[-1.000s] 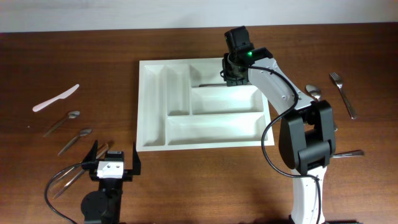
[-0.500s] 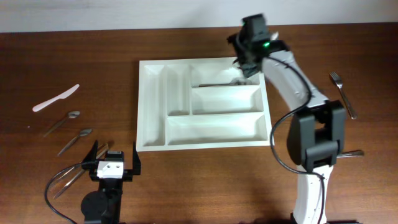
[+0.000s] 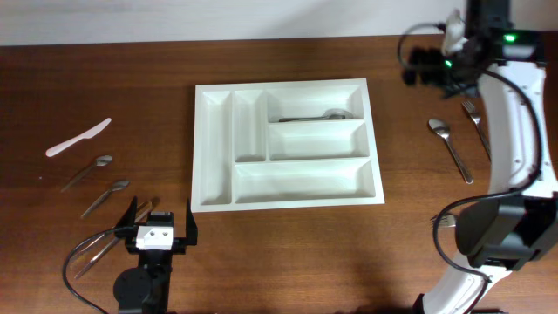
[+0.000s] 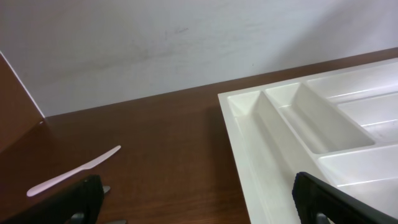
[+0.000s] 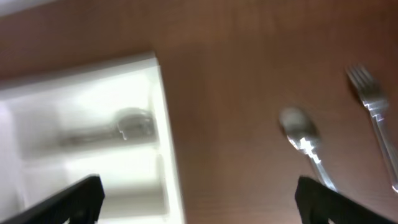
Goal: Pack container
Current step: 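Move the right gripper back over the second silver spoon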
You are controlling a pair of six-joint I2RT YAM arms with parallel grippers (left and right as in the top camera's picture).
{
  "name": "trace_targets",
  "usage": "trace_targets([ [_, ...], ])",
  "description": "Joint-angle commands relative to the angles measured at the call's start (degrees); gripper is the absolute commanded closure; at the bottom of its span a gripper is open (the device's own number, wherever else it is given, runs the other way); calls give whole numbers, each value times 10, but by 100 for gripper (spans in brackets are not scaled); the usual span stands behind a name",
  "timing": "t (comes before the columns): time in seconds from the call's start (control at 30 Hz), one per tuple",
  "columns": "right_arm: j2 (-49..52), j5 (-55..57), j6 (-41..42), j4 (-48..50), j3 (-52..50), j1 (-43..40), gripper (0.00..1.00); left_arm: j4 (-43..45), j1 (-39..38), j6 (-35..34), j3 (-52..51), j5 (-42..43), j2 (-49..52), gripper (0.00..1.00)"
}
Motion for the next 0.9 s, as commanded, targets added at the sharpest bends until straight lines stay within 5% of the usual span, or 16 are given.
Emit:
trace_targets([
  [0.0, 11, -25, -191, -42, 2, -17, 1, -1, -2, 9, -4, -2, -5, 1],
  [0.13, 26, 24, -223, -50, 2, -34, 6, -1, -2, 9, -4, -2, -5, 1],
  [0.23, 41, 92, -245, -29, 1, -45, 20, -1, -2, 9, -4, -2, -5, 1],
  [0.3, 50, 96, -249, -18, 1, -53, 16, -1, -2, 9, -4, -2, -5, 1],
  [0.37, 59, 96, -249, -14, 1, -58, 1, -1, -2, 9, -4, -2, -5, 1],
  [0.87, 130, 98, -341, -40, -1, -92, 1, -1, -2, 9, -4, -2, -5, 1],
])
